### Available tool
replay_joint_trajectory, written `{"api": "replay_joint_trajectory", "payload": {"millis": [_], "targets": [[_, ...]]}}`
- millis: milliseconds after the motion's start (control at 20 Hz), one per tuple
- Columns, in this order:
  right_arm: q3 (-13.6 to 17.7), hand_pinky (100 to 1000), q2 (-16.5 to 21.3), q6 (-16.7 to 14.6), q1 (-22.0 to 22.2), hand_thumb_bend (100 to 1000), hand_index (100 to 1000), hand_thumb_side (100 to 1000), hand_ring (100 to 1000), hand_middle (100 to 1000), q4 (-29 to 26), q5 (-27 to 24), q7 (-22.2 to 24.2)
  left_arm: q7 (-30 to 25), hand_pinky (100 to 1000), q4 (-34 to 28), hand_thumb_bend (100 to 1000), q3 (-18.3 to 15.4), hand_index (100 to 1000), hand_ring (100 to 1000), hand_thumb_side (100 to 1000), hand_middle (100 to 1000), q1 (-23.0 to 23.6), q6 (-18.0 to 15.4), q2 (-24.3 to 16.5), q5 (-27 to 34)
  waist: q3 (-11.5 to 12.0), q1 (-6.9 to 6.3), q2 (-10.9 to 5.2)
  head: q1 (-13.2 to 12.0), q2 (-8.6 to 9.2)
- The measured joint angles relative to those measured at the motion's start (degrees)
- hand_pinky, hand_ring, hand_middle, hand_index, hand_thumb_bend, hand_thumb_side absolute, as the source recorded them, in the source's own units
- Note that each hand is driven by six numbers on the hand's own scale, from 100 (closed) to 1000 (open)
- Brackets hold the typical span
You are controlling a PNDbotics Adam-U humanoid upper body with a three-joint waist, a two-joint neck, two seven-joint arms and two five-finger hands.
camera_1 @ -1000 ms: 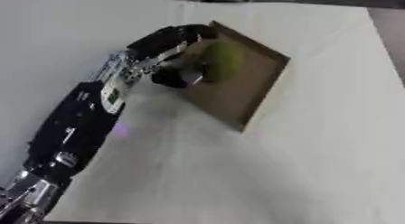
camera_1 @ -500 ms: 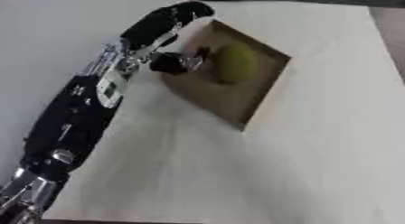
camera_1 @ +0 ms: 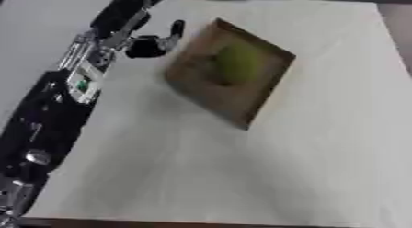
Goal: Pick up objects on the table and place them in the box.
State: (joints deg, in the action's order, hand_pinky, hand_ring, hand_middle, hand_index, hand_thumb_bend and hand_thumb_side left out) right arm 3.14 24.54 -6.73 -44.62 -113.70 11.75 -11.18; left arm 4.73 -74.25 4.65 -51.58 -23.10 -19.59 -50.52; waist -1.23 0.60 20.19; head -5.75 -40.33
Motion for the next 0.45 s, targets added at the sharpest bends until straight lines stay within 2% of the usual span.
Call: {"api": "replay_joint_trajectory", "payload": {"millis": [150, 200, 250, 450], "targets": [[0.37, 834, 0.93, -0.07, 0.60, 100, 685, 508, 709, 600, 0.00, 0.29, -0.76, 2.60, 727, -4.28, 100, -1.60, 862, 798, 244, 755, 2.91, 0.54, -4.12, 2.70, 1.13, -0.26, -0.14, 1.12, -0.39], [0.42, 834, 1.12, -0.09, 0.81, 100, 685, 480, 709, 600, 0.00, 0.37, -0.92, 3.45, 721, -5.68, 100, -2.15, 860, 795, 265, 752, 3.98, 0.97, -5.43, 3.55, 1.36, -0.33, -0.17, 1.42, -0.42], [0.52, 834, 1.38, -0.09, 0.94, 100, 685, 512, 709, 600, 0.00, 0.50, -1.12, 4.29, 719, -6.99, 100, -2.74, 859, 794, 317, 749, 5.17, 1.53, -6.73, 4.37, 1.67, -0.45, -0.24, 1.76, -0.43], [1.01, 834, 2.16, -0.01, 1.39, 100, 685, 521, 709, 599, 0.00, 0.86, -1.76, 7.65, 696, -11.82, 100, -5.82, 852, 784, 462, 740, 10.42, 4.46, -11.97, 7.37, 2.74, -0.42, -0.31, 2.65, -0.43]]}}
